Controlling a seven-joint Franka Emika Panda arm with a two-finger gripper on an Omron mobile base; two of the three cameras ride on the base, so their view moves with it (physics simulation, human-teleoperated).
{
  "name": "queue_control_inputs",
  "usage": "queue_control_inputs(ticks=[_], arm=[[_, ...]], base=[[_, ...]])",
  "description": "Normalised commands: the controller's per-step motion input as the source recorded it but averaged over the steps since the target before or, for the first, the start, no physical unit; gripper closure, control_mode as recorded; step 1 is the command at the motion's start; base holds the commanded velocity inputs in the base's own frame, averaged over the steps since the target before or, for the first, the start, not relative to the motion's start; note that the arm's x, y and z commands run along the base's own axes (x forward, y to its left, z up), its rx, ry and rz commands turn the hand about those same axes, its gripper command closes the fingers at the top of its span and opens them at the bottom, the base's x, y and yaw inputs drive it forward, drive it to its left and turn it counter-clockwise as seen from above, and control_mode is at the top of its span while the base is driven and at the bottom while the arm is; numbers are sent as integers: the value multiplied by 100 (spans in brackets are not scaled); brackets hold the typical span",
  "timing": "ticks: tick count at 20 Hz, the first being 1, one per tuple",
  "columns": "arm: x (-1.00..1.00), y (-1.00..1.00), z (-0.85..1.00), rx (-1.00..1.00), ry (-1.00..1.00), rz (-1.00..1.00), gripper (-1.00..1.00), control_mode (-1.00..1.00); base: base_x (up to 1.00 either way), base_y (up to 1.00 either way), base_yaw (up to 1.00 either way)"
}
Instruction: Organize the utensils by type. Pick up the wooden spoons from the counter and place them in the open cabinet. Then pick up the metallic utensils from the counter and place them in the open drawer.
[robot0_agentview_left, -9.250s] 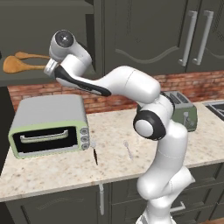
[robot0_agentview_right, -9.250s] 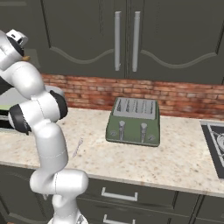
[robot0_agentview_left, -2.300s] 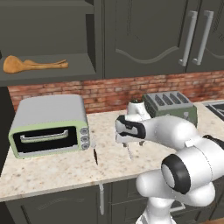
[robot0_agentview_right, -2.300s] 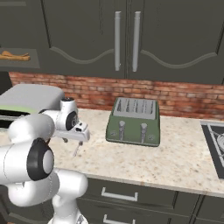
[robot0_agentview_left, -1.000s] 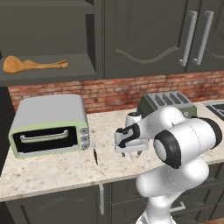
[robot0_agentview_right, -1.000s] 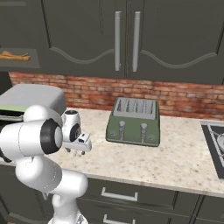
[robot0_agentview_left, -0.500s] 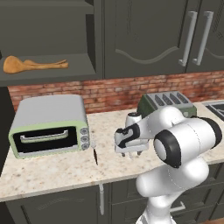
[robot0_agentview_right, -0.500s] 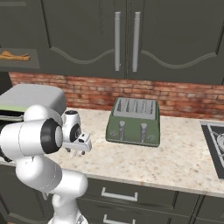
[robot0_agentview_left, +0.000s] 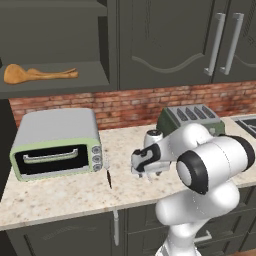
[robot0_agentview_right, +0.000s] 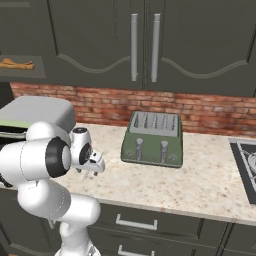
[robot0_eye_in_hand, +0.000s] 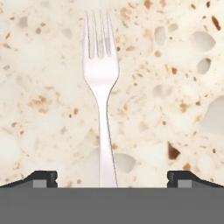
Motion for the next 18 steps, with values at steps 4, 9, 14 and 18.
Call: queue_control_inputs(ticks=[4,9,14,18], arm=[[19,0,0,0,0,0,-100,-100],[33,0,0,0,0,0,-100,-100],[37,0,0,0,-1,0,-100,-100],[26,0,-2,0,-6,0,-100,-100]], base=[[0,0,0],[0,0,0],[0,0,0],[0,0,0]])
